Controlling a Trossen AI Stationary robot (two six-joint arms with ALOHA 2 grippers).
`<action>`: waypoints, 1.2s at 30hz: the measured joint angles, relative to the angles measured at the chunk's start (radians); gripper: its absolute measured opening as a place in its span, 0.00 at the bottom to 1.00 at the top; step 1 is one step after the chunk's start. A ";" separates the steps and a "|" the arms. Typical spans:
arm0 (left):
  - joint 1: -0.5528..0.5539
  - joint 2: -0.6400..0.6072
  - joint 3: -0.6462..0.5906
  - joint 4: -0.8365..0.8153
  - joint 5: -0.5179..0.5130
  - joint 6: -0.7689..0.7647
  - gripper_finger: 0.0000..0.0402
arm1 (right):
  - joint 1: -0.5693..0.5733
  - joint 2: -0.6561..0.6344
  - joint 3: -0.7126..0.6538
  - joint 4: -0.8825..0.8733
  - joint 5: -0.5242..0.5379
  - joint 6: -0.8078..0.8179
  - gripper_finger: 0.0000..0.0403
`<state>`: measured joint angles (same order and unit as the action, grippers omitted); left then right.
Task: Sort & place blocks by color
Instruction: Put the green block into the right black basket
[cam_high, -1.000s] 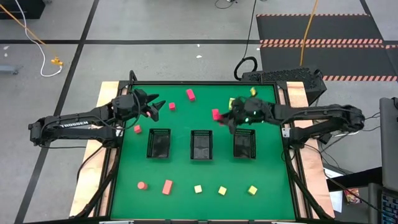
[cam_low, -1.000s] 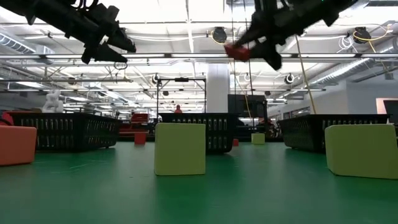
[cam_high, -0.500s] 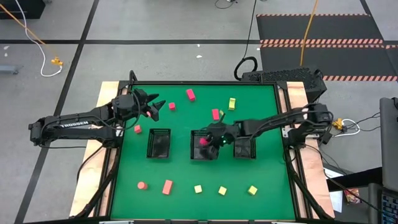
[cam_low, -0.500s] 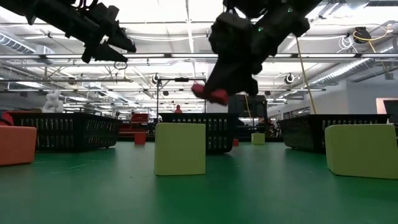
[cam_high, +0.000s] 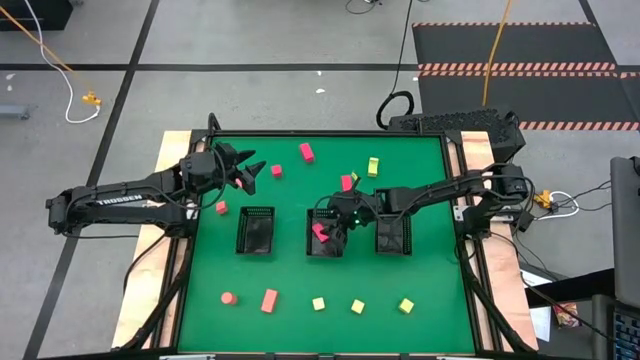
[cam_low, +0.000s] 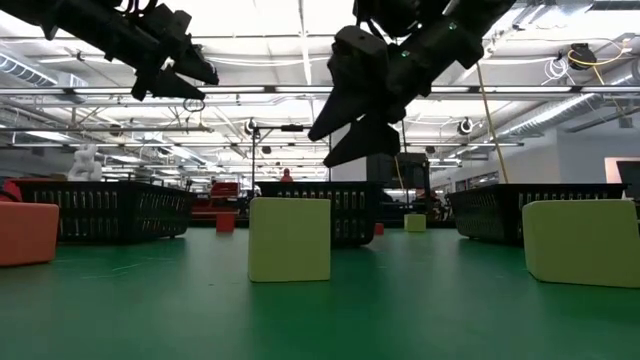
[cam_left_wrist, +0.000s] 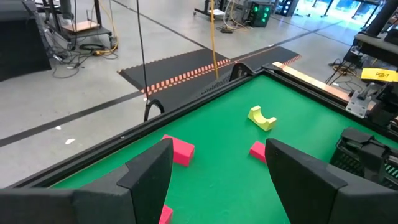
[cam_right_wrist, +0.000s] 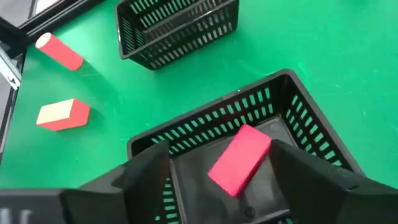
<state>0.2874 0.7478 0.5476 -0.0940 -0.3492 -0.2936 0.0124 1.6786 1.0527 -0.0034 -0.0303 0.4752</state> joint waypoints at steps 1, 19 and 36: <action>0.000 0.000 0.000 0.000 0.000 -0.001 0.64 | 0.000 0.000 0.000 0.000 -0.001 -0.003 0.70; -0.010 0.000 0.000 0.000 0.028 0.025 0.64 | 0.257 -0.032 0.104 0.015 -0.043 -0.250 0.71; -0.315 0.000 0.000 -0.007 0.102 -0.091 0.64 | 0.436 0.285 0.137 0.199 0.106 -0.226 0.71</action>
<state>-0.0277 0.7479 0.5476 -0.1013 -0.2474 -0.3843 0.4486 1.9638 1.1892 0.1956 0.0762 0.2492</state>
